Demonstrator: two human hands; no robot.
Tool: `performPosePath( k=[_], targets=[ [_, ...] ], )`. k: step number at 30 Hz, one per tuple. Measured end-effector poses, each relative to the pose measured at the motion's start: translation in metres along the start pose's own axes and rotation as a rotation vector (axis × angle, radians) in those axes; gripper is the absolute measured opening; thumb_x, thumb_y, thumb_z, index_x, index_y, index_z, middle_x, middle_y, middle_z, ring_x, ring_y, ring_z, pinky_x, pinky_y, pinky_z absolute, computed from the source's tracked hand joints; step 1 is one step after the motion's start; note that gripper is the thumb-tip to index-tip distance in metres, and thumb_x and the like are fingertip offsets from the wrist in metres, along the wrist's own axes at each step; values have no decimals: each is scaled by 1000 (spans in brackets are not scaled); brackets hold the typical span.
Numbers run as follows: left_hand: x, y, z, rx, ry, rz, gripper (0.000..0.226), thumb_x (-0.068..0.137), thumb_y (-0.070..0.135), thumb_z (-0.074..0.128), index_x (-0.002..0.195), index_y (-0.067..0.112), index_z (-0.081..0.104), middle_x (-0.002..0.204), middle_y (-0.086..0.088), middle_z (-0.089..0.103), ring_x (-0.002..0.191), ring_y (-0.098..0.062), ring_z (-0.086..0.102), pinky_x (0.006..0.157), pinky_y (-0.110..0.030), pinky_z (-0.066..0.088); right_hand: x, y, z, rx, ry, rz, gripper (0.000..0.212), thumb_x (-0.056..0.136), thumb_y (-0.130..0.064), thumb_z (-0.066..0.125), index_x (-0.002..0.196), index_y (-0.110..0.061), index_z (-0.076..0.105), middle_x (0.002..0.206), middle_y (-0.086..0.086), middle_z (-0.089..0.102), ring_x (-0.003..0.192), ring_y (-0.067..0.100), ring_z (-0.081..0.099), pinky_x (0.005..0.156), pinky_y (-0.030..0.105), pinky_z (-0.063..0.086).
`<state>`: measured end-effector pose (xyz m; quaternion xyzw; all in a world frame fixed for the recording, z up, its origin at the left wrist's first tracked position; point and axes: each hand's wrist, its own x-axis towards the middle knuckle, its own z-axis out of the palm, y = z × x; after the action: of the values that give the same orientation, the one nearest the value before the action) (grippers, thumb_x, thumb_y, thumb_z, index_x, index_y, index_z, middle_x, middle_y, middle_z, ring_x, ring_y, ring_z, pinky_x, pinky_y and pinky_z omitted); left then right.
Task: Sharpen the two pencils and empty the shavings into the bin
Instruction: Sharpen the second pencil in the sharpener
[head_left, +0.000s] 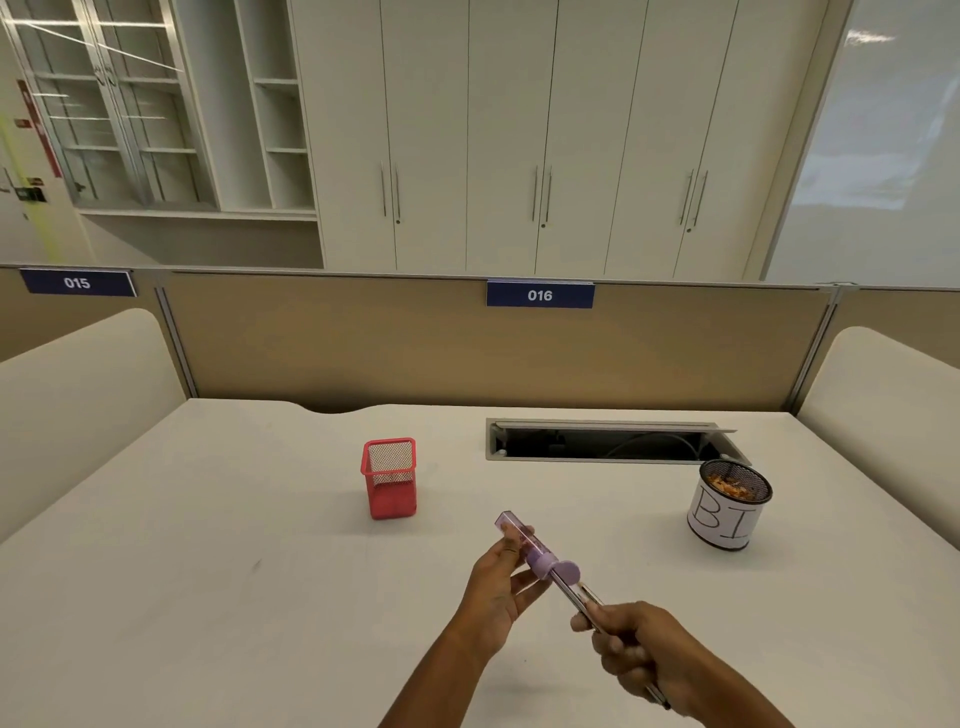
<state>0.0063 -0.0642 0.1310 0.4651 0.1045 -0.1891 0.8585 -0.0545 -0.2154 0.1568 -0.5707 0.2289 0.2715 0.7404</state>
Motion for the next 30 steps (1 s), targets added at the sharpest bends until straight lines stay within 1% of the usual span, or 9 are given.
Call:
performPosePath(
  k=[6,9,12,15,16,19,21,25,30],
  targets=[
    [0,-3,-3,-122,47,3,25,93,20,48,104,-2,55,94,-17,62,83,-31,62,58,-30,58,8,3,13,-783,349,-544,16,82,-21,65,74,-20,52,66,-3,63,51,7,48,49,17,35],
    [-1,-5,-1,-187,70,14,28,93,18,48,110,-4,53,97,-17,63,85,-31,62,57,-29,58,18,11,6,-1317,668,-903,26,68,-15,76,67,-22,52,56,-2,56,49,13,53,43,15,21],
    [-2,-6,2,-194,78,32,30,94,18,47,114,-4,52,103,-17,62,87,-30,62,58,-26,57,19,8,8,-1495,737,-1074,12,67,-18,62,66,-21,51,42,1,50,34,15,48,34,16,16],
    [-2,-4,5,-199,83,25,27,94,17,47,114,-1,51,104,-16,62,85,-31,63,55,-27,57,17,11,8,-1540,660,-995,7,55,-15,66,53,-17,59,40,1,48,28,15,41,37,14,4],
    [-2,-4,5,-185,81,21,26,93,17,48,113,0,52,105,-17,62,85,-31,63,56,-28,57,13,10,10,-1533,657,-956,10,60,-12,65,54,-16,59,41,0,46,30,14,35,40,12,0],
    [-3,-7,6,-144,74,16,24,94,20,47,103,0,57,98,-17,64,86,-31,63,57,-27,58,18,9,9,-1322,701,-757,32,91,-16,46,61,-23,45,53,-3,38,54,18,36,44,20,23],
    [-5,-9,7,-134,72,21,24,94,22,46,92,2,60,91,-15,64,85,-30,62,58,-25,58,16,4,7,-1221,608,-633,40,92,-20,44,53,-27,37,55,-4,40,57,15,40,49,22,27],
    [-9,-11,10,-111,65,20,23,94,23,46,88,6,61,89,-14,64,82,-28,63,58,-24,58,3,-7,9,-903,435,-478,39,87,-11,51,49,-18,55,44,-7,44,41,6,39,44,19,26],
    [-13,-5,16,-92,9,15,20,94,23,48,92,10,64,94,-12,63,82,-27,63,61,-26,59,-10,-12,-1,-83,68,-40,34,92,-7,37,62,-6,54,39,-4,31,26,4,18,30,7,13]
  ],
)
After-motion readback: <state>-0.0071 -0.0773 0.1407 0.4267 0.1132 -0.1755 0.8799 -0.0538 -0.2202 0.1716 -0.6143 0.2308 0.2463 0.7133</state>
